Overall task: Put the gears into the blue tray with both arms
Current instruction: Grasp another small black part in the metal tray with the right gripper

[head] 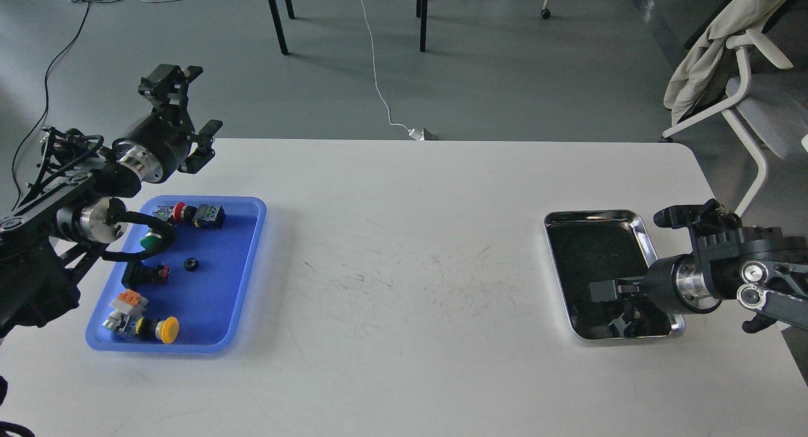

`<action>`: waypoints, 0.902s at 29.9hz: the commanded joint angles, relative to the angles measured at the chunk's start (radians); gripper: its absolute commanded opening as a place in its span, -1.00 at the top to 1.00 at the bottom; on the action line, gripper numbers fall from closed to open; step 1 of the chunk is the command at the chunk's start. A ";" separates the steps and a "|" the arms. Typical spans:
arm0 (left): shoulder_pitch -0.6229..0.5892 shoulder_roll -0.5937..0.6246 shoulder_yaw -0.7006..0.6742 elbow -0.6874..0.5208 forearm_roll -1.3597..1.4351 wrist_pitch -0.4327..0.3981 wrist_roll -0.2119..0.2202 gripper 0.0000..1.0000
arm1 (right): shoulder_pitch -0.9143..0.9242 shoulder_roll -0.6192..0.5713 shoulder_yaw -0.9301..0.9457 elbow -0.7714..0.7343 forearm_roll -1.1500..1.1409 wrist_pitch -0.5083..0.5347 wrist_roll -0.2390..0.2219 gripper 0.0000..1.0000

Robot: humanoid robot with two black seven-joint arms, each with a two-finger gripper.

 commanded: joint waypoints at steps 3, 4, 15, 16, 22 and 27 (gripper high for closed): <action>0.000 -0.005 -0.001 -0.001 0.000 0.000 0.000 -0.96 | 0.047 0.015 -0.059 -0.001 0.000 0.002 0.010 -0.72; 0.000 -0.005 -0.001 -0.001 0.000 0.000 0.000 -0.96 | 0.056 0.016 -0.072 -0.001 -0.002 0.004 0.010 -0.69; 0.000 -0.003 -0.003 -0.001 -0.002 0.000 0.000 -0.96 | 0.096 0.081 -0.124 -0.039 -0.003 0.031 0.013 -0.04; 0.000 -0.003 -0.003 -0.001 -0.002 0.000 0.000 -0.96 | 0.097 0.084 -0.127 -0.044 -0.003 0.033 0.013 0.05; -0.002 -0.003 -0.003 -0.001 -0.002 0.000 0.000 -0.96 | 0.136 0.090 -0.182 -0.051 -0.002 0.045 0.013 0.63; -0.002 -0.008 -0.003 -0.001 0.000 0.000 0.000 -0.96 | 0.163 0.088 -0.185 -0.047 -0.002 0.045 0.013 0.87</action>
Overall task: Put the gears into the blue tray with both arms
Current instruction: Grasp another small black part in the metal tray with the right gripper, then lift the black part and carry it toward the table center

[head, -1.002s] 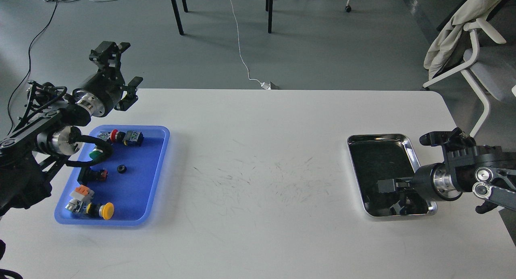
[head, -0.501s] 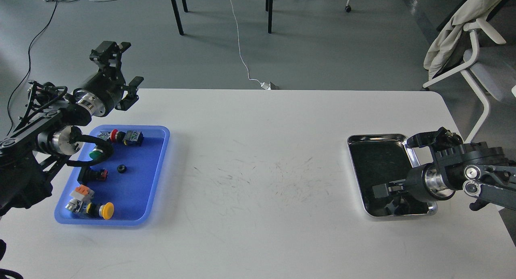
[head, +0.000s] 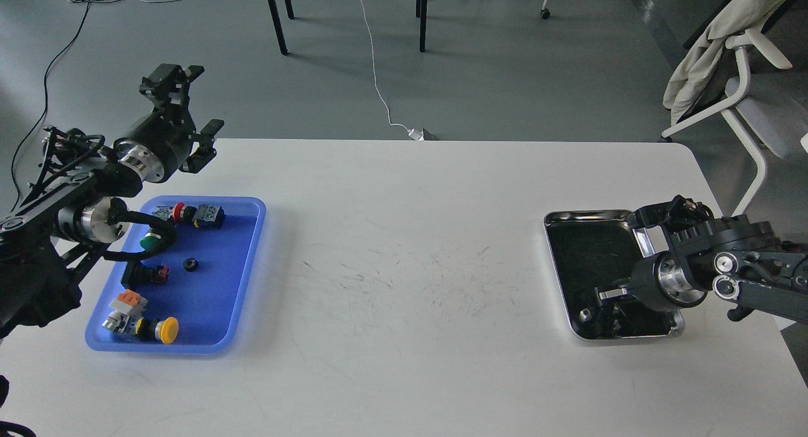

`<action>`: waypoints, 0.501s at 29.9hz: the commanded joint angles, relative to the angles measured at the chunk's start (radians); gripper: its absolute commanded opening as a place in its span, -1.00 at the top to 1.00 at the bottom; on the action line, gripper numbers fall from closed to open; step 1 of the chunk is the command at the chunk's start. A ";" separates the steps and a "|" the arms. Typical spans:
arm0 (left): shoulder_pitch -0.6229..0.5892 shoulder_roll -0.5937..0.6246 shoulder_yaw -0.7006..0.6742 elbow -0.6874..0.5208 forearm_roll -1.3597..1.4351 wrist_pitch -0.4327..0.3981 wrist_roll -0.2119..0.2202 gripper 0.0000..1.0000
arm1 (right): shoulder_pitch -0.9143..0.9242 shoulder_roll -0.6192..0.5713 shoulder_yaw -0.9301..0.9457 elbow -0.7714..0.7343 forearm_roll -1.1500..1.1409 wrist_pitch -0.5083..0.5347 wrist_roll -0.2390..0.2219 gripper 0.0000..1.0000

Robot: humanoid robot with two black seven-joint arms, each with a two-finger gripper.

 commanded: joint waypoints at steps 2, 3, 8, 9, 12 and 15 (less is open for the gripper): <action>0.000 -0.006 0.000 0.000 0.002 0.000 0.000 -0.96 | 0.039 -0.008 -0.002 0.013 0.000 0.001 0.000 0.87; 0.000 -0.006 0.000 0.000 0.002 0.000 0.000 -0.96 | 0.052 -0.012 -0.002 0.018 0.001 0.001 0.000 0.87; 0.000 -0.006 0.001 0.000 0.002 0.000 0.000 -0.96 | 0.133 -0.058 0.004 0.074 0.010 -0.002 0.000 0.87; 0.000 -0.006 0.001 0.000 0.002 0.002 0.000 -0.96 | 0.151 -0.065 0.005 0.094 0.020 -0.005 0.001 0.87; 0.000 -0.006 0.001 0.000 0.002 0.002 0.000 -0.96 | 0.211 -0.069 0.018 0.163 0.136 -0.054 0.001 0.85; -0.002 -0.002 0.001 0.000 0.002 0.000 0.000 -0.96 | 0.263 -0.052 0.028 0.229 0.340 -0.173 0.018 0.84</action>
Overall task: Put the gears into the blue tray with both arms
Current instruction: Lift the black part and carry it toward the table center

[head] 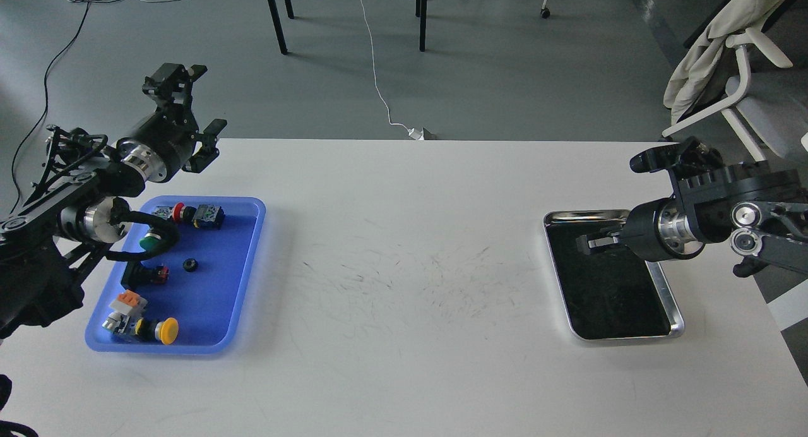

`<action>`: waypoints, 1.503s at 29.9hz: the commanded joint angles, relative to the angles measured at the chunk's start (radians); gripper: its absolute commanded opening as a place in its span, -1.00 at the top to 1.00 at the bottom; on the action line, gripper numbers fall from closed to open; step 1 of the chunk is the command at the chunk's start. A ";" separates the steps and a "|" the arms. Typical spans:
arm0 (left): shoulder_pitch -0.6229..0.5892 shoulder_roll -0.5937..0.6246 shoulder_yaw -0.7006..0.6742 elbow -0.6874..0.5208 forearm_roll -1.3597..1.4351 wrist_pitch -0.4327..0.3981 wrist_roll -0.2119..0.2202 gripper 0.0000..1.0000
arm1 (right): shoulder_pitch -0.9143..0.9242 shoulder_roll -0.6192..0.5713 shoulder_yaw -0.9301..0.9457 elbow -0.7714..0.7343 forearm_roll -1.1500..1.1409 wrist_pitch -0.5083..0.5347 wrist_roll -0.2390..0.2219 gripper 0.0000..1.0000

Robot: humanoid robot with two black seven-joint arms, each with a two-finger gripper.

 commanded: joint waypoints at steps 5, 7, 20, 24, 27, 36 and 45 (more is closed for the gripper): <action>-0.008 0.009 0.000 0.000 0.000 -0.001 0.002 -0.96 | 0.080 0.153 0.014 0.058 0.302 -0.182 0.089 0.84; -0.011 0.011 0.000 0.000 0.001 -0.001 0.002 -0.96 | 0.072 0.218 0.022 0.035 0.310 -0.208 0.133 0.84; -0.015 0.011 0.000 0.000 0.001 0.001 0.002 -0.96 | -0.100 0.719 0.068 -0.282 0.310 -0.308 0.240 0.84; -0.017 0.011 -0.001 0.001 0.000 0.001 0.002 -0.96 | -0.160 0.824 0.066 -0.385 0.300 -0.308 0.244 0.84; -0.017 0.011 -0.003 0.001 0.000 0.003 0.002 -0.96 | -0.198 0.824 0.068 -0.437 0.299 -0.318 0.246 0.84; -0.015 0.012 -0.004 0.001 0.000 0.001 0.002 -0.96 | -0.287 0.824 0.069 -0.521 0.300 -0.363 0.246 0.84; -0.015 0.015 -0.012 0.001 0.000 0.003 0.000 -0.96 | -0.319 0.824 0.097 -0.502 0.317 -0.368 0.267 0.82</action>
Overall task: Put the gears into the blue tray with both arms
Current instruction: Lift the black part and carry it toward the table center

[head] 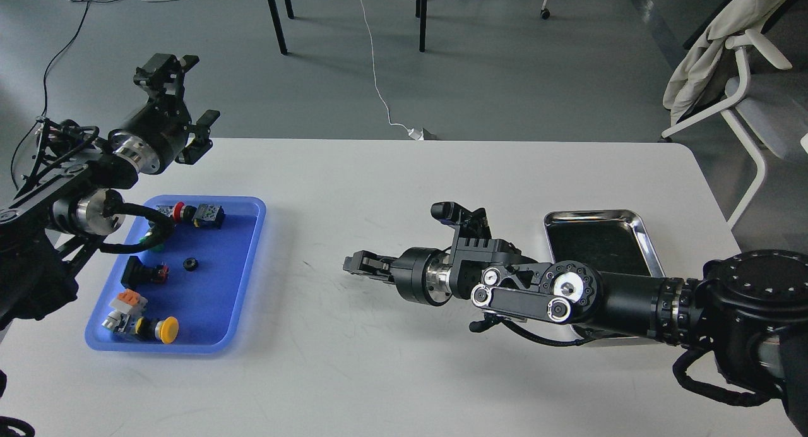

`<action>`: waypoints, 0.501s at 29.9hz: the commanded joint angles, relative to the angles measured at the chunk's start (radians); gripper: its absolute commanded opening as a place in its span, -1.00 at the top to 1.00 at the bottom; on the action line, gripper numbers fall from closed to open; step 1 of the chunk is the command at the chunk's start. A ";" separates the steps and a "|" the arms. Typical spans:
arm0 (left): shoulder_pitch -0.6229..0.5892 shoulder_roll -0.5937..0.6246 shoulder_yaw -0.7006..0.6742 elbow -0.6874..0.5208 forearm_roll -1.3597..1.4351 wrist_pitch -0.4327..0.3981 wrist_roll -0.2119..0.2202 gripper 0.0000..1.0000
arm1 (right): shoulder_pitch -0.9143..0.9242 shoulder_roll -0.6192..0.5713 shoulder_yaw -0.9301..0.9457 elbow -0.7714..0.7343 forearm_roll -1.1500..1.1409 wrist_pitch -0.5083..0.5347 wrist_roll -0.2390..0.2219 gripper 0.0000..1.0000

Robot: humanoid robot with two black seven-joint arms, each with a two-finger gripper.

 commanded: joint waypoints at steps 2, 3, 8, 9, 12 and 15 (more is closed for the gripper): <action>0.002 0.000 -0.003 0.000 -0.001 0.001 -0.001 -0.96 | -0.015 0.000 0.002 0.036 0.007 0.003 0.018 0.82; 0.002 0.000 -0.003 0.000 -0.001 -0.001 -0.001 -0.96 | -0.022 0.000 0.002 0.044 0.007 0.006 0.020 0.82; 0.002 0.003 -0.003 0.000 -0.001 -0.001 -0.001 -0.96 | -0.034 0.000 0.001 0.054 0.051 0.014 -0.009 0.79; 0.002 0.003 -0.003 0.000 -0.001 0.001 -0.001 -0.96 | -0.034 0.000 0.001 0.056 0.073 0.016 -0.026 0.79; 0.002 0.005 -0.005 0.000 -0.001 -0.001 -0.001 -0.96 | -0.032 0.000 -0.001 0.065 0.107 0.016 -0.071 0.74; 0.002 0.005 -0.005 0.000 -0.001 -0.001 -0.001 -0.96 | -0.034 0.000 -0.001 0.065 0.107 0.016 -0.077 0.70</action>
